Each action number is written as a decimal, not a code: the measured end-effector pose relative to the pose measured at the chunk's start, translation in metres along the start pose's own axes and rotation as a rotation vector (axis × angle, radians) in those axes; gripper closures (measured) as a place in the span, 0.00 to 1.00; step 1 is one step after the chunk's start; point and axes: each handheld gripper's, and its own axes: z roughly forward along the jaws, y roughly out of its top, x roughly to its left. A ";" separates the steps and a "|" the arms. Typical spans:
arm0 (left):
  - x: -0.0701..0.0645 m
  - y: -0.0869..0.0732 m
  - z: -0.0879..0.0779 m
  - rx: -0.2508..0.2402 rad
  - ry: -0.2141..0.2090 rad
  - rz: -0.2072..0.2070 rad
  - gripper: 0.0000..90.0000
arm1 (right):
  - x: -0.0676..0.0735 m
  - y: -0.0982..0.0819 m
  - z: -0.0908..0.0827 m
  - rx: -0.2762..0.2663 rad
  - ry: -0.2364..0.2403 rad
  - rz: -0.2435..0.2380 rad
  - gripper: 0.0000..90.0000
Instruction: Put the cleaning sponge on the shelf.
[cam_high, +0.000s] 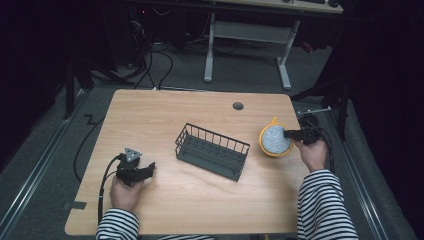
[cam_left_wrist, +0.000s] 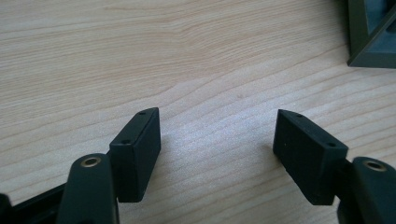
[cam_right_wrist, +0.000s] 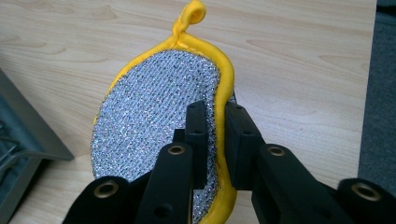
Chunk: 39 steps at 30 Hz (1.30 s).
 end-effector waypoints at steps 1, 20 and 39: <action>0.000 0.000 0.000 0.000 0.000 0.000 0.36 | 0.002 0.000 -0.004 -0.008 0.006 -0.006 0.90; 0.000 0.000 0.000 0.000 0.001 0.000 0.36 | 0.047 0.013 -0.056 -0.118 0.084 -0.141 0.90; -0.001 0.000 0.000 0.001 0.004 0.002 0.36 | 0.099 0.030 -0.055 -0.141 0.166 -0.244 0.90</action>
